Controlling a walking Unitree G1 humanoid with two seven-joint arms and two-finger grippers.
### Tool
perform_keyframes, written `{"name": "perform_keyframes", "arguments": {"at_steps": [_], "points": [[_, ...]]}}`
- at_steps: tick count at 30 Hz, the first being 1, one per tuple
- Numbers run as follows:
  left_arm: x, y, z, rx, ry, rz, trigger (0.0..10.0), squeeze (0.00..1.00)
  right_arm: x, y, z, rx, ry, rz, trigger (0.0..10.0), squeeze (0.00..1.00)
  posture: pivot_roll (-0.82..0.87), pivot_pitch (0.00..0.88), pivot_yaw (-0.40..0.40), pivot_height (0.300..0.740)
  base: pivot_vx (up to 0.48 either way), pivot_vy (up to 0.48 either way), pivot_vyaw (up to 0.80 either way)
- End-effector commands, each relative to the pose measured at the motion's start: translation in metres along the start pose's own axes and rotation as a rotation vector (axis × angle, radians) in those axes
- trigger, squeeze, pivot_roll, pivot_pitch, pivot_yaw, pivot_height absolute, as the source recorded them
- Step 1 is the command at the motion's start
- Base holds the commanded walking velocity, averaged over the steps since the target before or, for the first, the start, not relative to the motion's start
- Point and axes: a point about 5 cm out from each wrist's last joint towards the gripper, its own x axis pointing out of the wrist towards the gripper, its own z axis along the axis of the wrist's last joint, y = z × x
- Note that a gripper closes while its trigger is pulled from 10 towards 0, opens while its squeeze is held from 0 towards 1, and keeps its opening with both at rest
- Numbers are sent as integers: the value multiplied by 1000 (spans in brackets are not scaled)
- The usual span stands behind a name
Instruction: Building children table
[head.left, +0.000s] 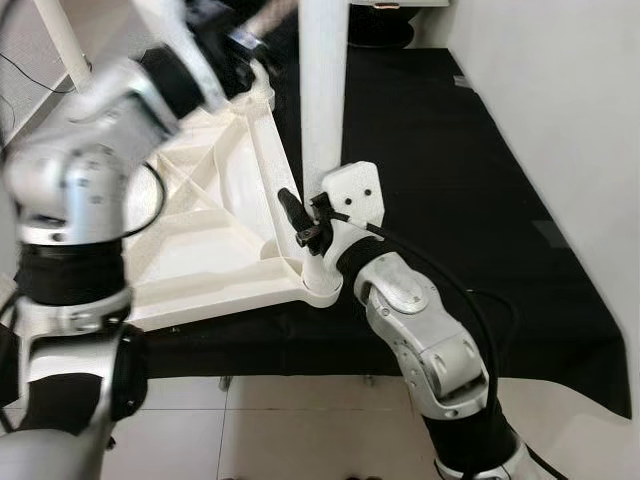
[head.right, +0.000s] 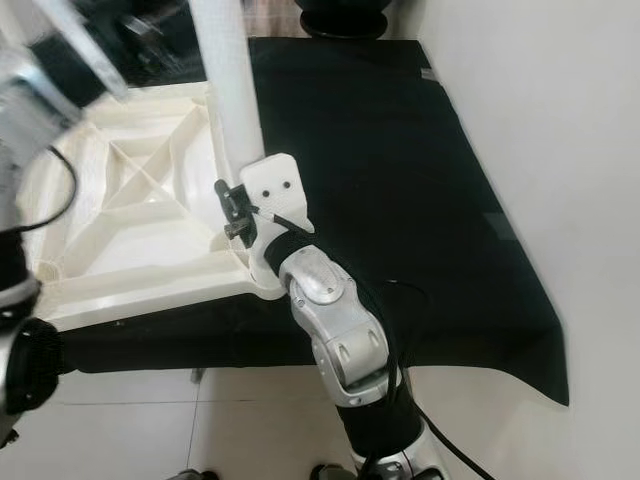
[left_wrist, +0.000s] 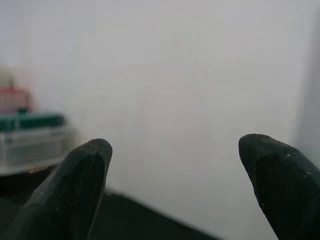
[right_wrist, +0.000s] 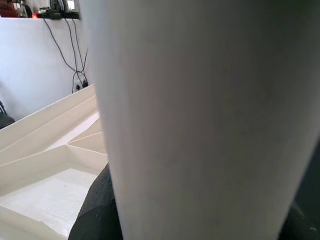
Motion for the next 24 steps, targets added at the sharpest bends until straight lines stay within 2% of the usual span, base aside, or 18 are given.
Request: {"name": "perform_keyframes", "arguments": {"at_steps": [1,2,4,8,16,19,22,24], "points": [[-11,-10,13,-14,-38,-107,10000,0,0,18,-29,55,145,92,10000,0,23,164,-31,740,0,0,0],[-11,-10,13,-14,-38,-107,10000,0,0,18,-29,55,145,92,10000,0,23,164,-31,740,0,0,0],[-22,-25,14,-17,-14,-247,10000,0,-1,18,-29,55,146,96,10000,0,26,164,-36,740,0,0,0],[-24,-33,7,-46,13,-296,10000,0,0,19,-30,56,146,102,10000,0,26,162,-39,740,0,0,0],[-9,-27,-19,16,104,-162,10000,0,1,19,-28,54,140,106,10000,0,20,159,-40,740,0,0,0],[7,-21,-34,-19,102,-85,10000,0,1,18,-27,54,137,106,10000,0,18,160,-40,740,0,0,0],[11,-19,-37,-29,99,-68,10000,0,1,18,-27,55,136,106,10000,0,18,160,-40,740,0,0,0],[18,-18,-45,-76,104,-60,10000,0,1,19,-26,56,135,108,10000,0,14,162,-40,740,0,0,0]]}}
